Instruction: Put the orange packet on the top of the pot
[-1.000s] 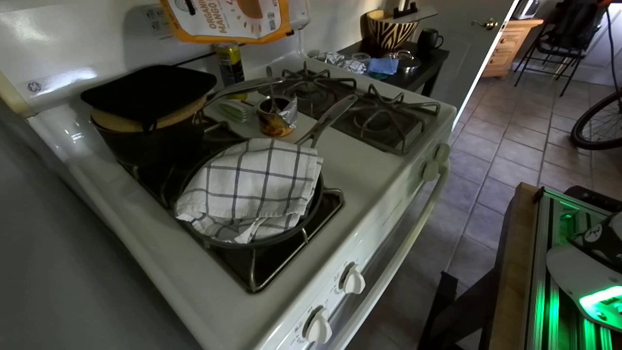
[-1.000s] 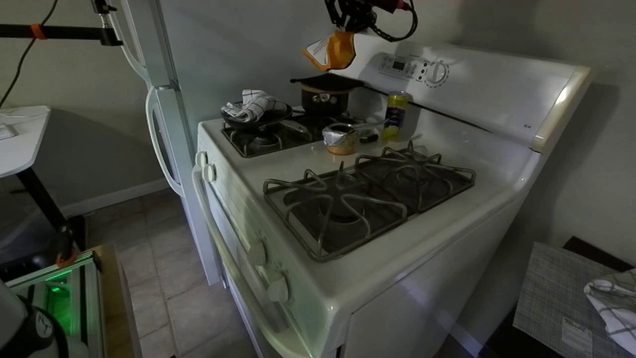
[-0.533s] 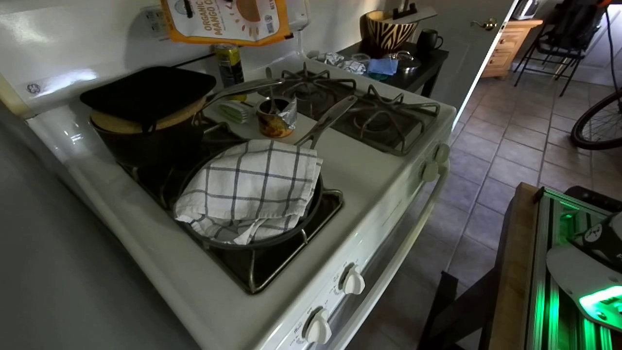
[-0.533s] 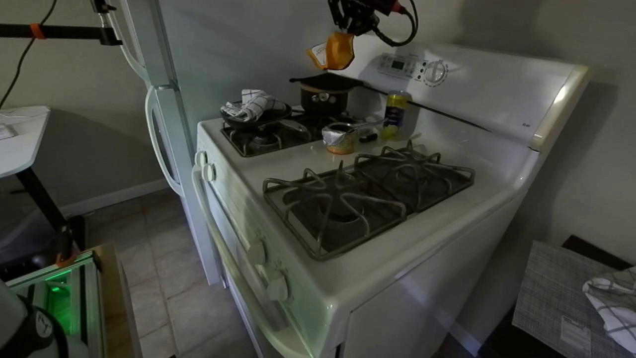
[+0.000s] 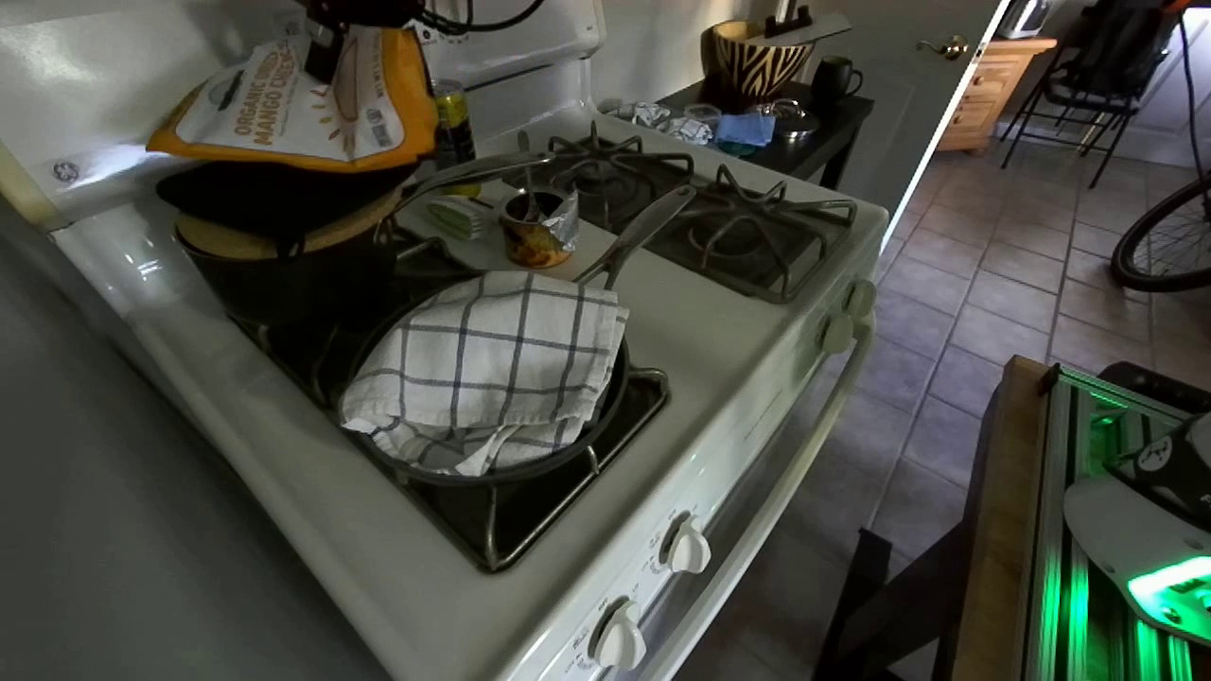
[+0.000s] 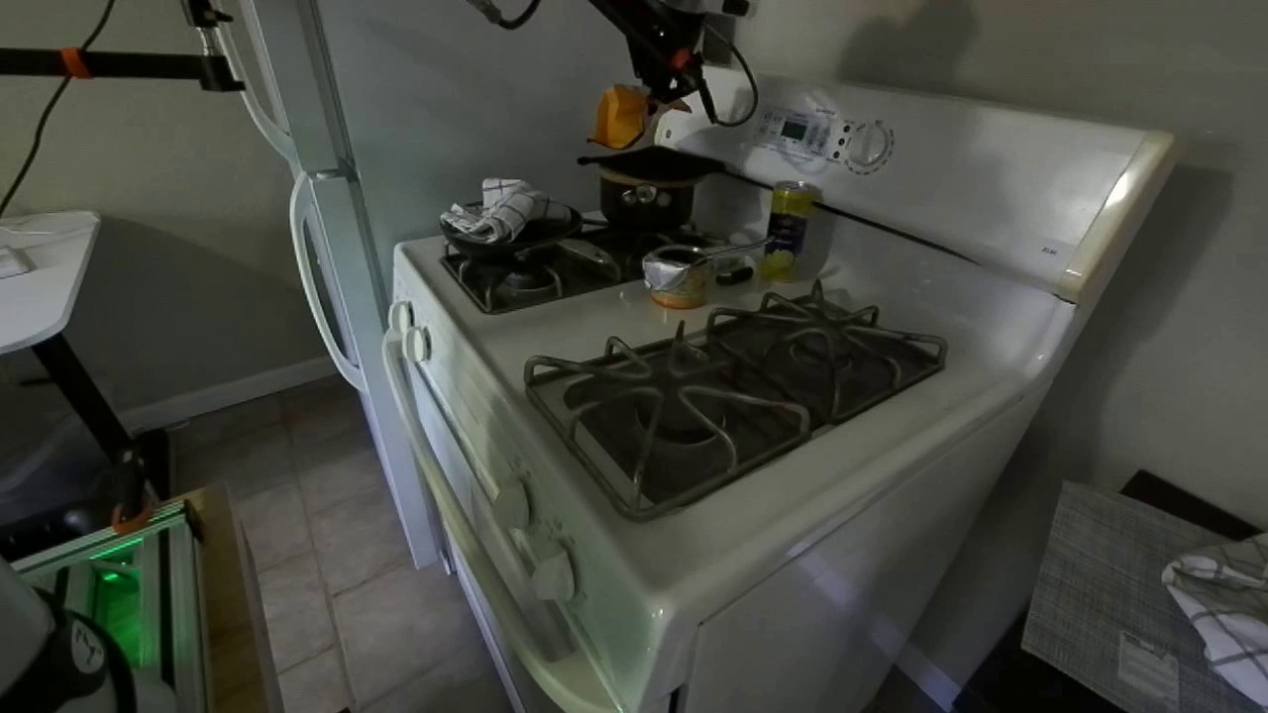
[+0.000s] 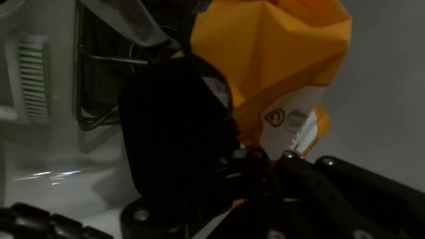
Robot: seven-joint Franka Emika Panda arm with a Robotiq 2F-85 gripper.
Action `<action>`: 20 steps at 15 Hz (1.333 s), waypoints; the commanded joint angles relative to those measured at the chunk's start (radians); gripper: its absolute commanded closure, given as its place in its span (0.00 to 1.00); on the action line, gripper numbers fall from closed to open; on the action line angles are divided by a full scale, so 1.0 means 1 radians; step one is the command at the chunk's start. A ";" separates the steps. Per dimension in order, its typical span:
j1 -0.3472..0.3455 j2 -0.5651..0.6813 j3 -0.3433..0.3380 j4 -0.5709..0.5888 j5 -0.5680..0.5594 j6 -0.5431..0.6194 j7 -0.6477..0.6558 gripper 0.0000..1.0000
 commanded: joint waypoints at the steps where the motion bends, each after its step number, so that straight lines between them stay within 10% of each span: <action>1: 0.038 0.074 -0.022 0.080 -0.047 0.052 0.160 0.99; 13: 0.088 0.246 -0.031 0.270 -0.124 0.040 0.334 0.99; 14: 0.096 0.249 -0.046 0.271 -0.137 0.041 0.342 0.72; 20: 0.119 0.179 -0.132 0.274 -0.312 -0.053 0.284 0.33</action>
